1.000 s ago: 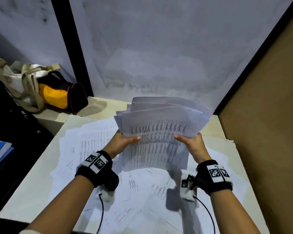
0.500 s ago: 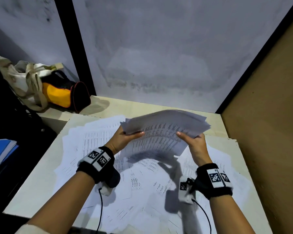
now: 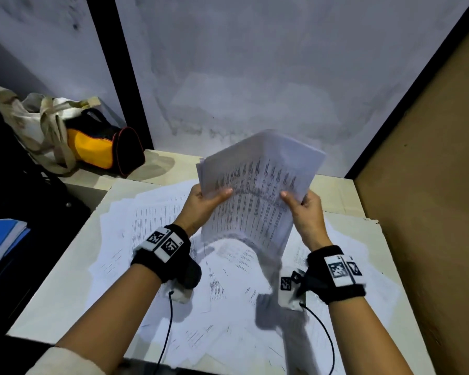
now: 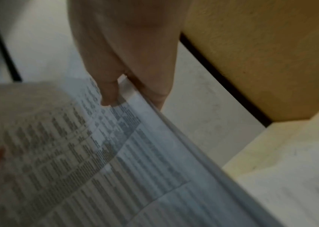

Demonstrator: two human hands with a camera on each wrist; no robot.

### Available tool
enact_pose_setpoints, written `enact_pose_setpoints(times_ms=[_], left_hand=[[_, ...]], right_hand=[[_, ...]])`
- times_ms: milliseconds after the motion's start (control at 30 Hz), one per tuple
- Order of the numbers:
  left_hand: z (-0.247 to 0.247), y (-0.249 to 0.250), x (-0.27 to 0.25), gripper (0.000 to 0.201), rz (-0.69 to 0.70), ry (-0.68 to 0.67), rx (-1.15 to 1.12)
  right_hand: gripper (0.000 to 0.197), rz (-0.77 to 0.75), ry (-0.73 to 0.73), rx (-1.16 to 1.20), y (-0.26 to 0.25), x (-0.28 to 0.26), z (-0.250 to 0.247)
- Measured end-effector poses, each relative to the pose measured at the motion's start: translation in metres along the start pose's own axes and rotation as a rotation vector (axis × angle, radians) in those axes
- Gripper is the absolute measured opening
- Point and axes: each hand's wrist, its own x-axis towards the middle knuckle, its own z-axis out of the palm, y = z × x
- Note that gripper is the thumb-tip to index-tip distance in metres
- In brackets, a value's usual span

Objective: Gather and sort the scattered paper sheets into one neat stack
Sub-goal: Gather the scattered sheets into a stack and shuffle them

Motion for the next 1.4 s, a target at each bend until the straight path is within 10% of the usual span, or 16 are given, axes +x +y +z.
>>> enact_pose_setpoints(times_ms=[200, 300, 467, 700, 867, 1000, 1200, 1400], left_hand=[[-0.010, -0.014, 0.001, 0.059, -0.009, -0.013, -0.048], [-0.004, -0.013, 0.004, 0.031, -0.024, -0.018, -0.030], [-0.003, -0.007, 0.006, 0.030, 0.064, 0.028, -0.063], [-0.004, -0.056, -0.007, 0.019, -0.169, -0.076, 0.113], [-0.004, -0.067, 0.003, 0.023, -0.170, -0.130, 0.288], [-0.012, -0.082, 0.012, 0.031, -0.210, -0.016, 0.360], [-0.037, -0.106, 0.008, 0.036, -0.282, 0.118, 0.423], [-0.040, -0.114, 0.007, 0.036, -0.312, 0.123, 0.430]], right_hand=[[0.024, 0.001, 0.011, 0.044, 0.003, -0.004, -0.013], [0.021, 0.043, 0.010, 0.007, 0.000, -0.005, -0.006], [0.014, -0.038, -0.046, 0.061, -0.013, -0.006, -0.006], [0.035, 0.241, -0.043, -0.117, 0.041, -0.011, -0.008], [0.012, 0.195, 0.036, -0.021, 0.029, 0.004, -0.023], [0.039, 0.357, 0.173, -0.123, 0.057, -0.003, -0.073], [0.096, 1.066, 0.481, -0.715, 0.138, -0.066, -0.154], [0.103, 0.968, 0.454, -0.674, 0.158, -0.071, -0.118]])
